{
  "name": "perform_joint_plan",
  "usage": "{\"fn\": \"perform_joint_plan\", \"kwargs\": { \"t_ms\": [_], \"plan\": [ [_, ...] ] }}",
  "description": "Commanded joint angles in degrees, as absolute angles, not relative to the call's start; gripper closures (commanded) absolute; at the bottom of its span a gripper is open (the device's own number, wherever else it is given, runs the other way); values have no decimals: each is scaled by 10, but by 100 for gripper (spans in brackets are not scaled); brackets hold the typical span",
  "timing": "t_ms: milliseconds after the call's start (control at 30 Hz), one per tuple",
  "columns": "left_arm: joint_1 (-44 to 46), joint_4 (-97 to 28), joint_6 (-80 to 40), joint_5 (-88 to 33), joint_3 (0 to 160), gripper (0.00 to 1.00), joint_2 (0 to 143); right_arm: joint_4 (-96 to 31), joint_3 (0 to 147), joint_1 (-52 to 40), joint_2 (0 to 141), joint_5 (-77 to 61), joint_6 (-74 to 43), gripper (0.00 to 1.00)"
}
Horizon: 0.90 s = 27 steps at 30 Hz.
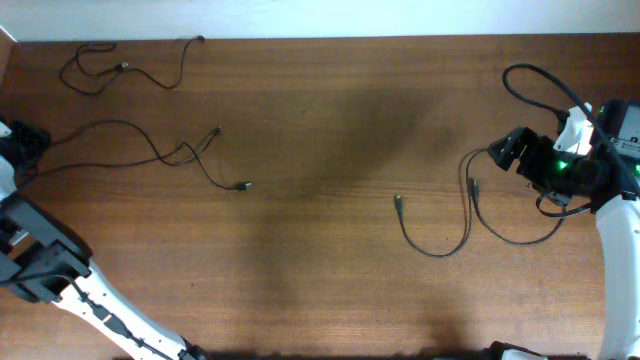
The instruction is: Untangle cables
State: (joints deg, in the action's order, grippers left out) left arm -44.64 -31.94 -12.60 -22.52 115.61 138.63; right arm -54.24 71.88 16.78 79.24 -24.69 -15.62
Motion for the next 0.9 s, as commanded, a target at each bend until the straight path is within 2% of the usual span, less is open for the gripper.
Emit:
{"fn": "perform_joint_plan", "kwargs": {
  "t_ms": [0, 67, 233, 400, 533, 700, 867],
  "plan": [
    [-431, -349, -132, -231, 1158, 50, 1352, -542, 722, 165, 792, -241, -150, 2],
    [-420, -359, -131, -231, 1158, 32, 1330, -542, 722, 165, 792, -241, -150, 2],
    [-358, -408, -117, -195, 1158, 1, 1288, -542, 722, 165, 792, -241, -150, 2],
    [-264, -543, -119, -193, 1147, 1, 1291, -542, 722, 165, 792, -241, -150, 2],
    [-196, -595, -144, -157, 1121, 1, 1295, -542, 722, 165, 792, -241, -150, 1],
    [-128, -601, -263, -1, 1088, 1, 1295, -542, 722, 165, 792, -241, -150, 2],
    [-110, -582, -361, 46, 1058, 1, 1295, -542, 722, 165, 792, -241, -150, 2]
  ]
}}
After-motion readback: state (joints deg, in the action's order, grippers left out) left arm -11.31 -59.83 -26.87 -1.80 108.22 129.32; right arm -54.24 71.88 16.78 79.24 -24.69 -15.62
